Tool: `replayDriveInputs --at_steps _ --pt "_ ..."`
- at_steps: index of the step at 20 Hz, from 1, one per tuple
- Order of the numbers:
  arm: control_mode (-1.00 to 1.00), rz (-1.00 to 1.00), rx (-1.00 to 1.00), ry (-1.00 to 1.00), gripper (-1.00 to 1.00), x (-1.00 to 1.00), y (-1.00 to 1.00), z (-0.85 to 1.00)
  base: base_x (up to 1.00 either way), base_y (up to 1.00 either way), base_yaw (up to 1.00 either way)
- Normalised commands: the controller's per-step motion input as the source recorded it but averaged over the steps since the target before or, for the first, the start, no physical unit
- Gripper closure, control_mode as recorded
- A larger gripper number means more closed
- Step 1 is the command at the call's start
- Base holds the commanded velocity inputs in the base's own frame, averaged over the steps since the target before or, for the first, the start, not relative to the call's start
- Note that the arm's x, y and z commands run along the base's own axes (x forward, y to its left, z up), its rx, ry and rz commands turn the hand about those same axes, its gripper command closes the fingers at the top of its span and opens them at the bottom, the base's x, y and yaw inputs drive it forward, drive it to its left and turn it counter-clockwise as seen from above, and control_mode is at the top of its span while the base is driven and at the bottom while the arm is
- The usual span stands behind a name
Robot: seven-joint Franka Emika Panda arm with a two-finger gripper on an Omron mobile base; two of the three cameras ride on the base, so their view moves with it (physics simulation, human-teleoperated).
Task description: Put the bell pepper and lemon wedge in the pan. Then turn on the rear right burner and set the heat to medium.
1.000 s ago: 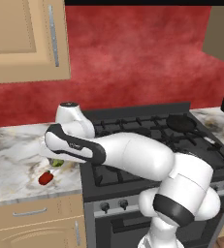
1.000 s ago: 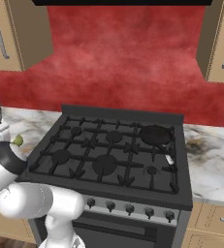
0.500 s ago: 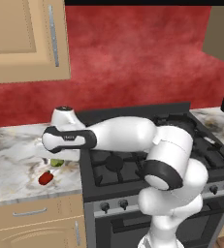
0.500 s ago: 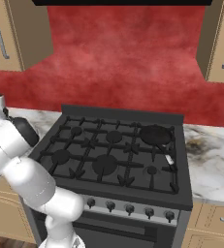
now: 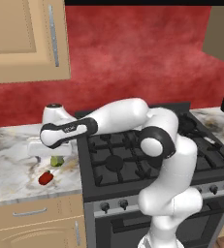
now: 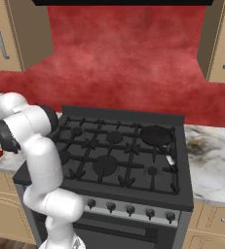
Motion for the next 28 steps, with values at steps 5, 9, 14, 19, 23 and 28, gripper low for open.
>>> replayDriveInputs --at_steps 5,9,14,19,23,28 --pt "-1.0 0.08 -0.09 0.0 -1.0 0.05 0.2 0.0 0.0 0.0 0.0" --pt "-1.0 0.03 -0.07 0.0 -1.0 0.0 0.04 -0.03 0.0 0.0 0.0" --pt "-1.0 0.0 0.0 0.0 -1.0 0.0 0.0 -0.17 0.0 0.0 0.0" --pt "-1.0 0.0 0.0 0.0 -1.0 -0.27 -0.07 -0.25 0.0 0.0 0.0" --pt "-1.0 -0.01 0.0 0.0 -1.0 -0.39 -0.25 -0.28 0.0 0.0 0.0" --pt "-1.0 -0.01 0.0 0.0 -1.0 -0.18 -0.19 -0.04 0.0 0.0 0.0"
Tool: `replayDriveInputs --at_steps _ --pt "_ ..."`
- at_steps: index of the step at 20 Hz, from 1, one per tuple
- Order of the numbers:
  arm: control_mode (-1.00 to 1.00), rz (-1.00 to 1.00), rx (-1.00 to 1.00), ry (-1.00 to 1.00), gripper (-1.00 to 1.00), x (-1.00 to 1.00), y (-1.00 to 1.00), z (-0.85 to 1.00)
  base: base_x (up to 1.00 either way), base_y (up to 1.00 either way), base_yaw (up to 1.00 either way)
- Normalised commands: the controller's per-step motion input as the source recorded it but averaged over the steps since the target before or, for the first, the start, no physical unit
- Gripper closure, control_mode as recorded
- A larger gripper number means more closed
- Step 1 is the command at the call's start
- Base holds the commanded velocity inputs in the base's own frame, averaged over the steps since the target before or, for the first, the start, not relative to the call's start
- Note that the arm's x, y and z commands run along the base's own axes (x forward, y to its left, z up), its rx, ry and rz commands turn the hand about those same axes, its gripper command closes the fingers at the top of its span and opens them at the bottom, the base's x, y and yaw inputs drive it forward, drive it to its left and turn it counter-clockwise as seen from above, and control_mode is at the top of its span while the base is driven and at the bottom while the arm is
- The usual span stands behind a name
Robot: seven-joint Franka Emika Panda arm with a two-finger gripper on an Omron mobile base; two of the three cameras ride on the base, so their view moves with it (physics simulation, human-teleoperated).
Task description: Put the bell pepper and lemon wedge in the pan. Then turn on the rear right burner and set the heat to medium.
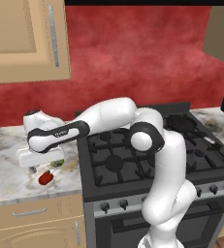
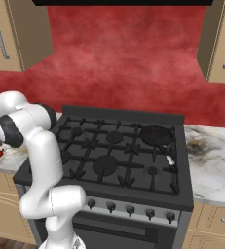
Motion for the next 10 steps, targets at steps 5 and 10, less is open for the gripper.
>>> replayDriveInputs --at_steps 5,10 --pt "-1.0 -0.03 0.0 0.0 -1.0 0.02 -0.04 0.0 0.0 0.0 0.0" --pt "-1.0 -0.06 0.0 -0.01 -1.0 0.09 0.0 -0.03 0.0 0.0 0.0"
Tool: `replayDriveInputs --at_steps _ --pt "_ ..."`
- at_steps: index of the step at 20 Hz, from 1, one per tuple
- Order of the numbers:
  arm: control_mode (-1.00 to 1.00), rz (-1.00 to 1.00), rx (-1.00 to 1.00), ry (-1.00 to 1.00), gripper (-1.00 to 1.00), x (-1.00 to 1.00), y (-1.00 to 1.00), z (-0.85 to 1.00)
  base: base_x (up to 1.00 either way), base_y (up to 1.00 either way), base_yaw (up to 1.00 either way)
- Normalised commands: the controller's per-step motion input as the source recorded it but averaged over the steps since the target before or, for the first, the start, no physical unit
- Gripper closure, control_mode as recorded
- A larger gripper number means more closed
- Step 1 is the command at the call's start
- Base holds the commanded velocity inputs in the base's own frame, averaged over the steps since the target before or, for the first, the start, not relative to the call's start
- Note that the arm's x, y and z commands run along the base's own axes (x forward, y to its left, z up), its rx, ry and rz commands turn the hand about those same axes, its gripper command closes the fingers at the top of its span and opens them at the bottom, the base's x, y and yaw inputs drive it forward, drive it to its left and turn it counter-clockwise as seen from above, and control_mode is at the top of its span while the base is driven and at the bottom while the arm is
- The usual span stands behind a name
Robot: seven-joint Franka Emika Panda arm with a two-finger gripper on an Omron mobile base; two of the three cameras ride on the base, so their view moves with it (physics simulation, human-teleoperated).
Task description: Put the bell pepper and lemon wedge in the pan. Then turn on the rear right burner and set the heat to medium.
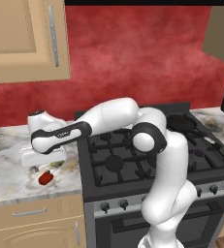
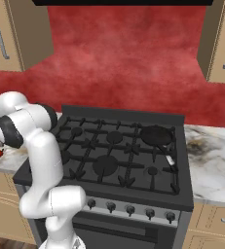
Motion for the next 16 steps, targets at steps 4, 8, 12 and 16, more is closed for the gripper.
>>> replayDriveInputs --at_steps 4,8,12,16 --pt "-1.0 -0.06 0.02 -0.07 -1.0 0.1 0.0 -0.11 0.0 0.0 0.0" --pt "-1.0 -0.04 0.02 -0.12 -1.0 0.19 0.0 -0.12 0.0 0.0 0.0" --pt "-1.0 -0.04 0.01 -0.08 -1.0 0.06 0.02 -0.07 0.0 0.0 0.0" --pt "-1.0 -0.02 0.0 0.0 -1.0 0.0 0.16 -0.02 0.0 0.0 0.0"
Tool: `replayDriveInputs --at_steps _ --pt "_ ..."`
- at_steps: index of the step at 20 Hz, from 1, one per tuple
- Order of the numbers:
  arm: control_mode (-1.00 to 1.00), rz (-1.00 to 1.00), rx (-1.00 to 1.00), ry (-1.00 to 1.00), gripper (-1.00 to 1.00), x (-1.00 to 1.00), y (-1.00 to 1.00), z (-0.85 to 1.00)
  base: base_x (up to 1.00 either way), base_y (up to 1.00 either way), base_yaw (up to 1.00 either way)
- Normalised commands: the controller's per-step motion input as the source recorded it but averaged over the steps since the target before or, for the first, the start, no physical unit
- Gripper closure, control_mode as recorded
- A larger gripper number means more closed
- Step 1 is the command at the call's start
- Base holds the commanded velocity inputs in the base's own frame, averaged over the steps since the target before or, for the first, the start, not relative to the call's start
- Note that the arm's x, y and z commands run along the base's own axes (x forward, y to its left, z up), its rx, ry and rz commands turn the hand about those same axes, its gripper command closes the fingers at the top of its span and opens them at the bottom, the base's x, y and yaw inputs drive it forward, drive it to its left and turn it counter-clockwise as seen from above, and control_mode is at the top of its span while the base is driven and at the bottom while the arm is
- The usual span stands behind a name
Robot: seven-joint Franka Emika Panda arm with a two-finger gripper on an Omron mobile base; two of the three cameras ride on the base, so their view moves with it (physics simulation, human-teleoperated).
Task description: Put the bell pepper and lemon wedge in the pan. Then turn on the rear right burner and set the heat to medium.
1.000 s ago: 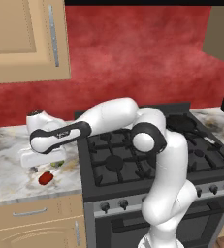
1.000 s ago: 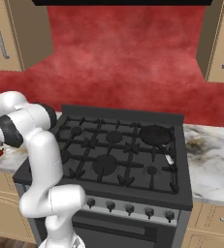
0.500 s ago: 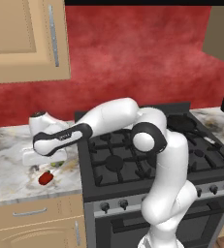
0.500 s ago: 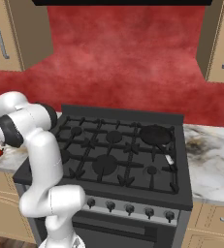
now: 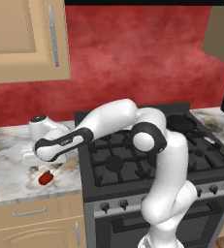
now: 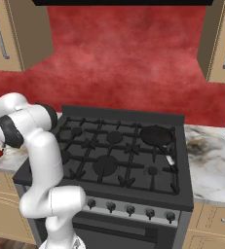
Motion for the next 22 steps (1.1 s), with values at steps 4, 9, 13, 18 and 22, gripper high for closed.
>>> replayDriveInputs --at_steps 4,9,13,18,22 --pt "-1.0 -0.02 0.0 0.0 -1.0 0.0 0.19 -0.09 0.0 0.0 0.0" --pt "-1.0 -0.03 0.0 0.0 -1.0 0.0 0.05 -0.17 0.0 0.0 0.0" --pt "-1.0 -0.04 0.0 0.0 -1.0 0.0 0.0 -0.24 0.0 0.0 0.0" --pt "-1.0 -0.06 0.0 0.0 -1.0 -0.02 0.0 -0.05 0.0 0.0 0.0" --pt "-1.0 -0.04 0.0 0.0 -1.0 0.0 0.0 -0.04 0.0 0.0 0.0"
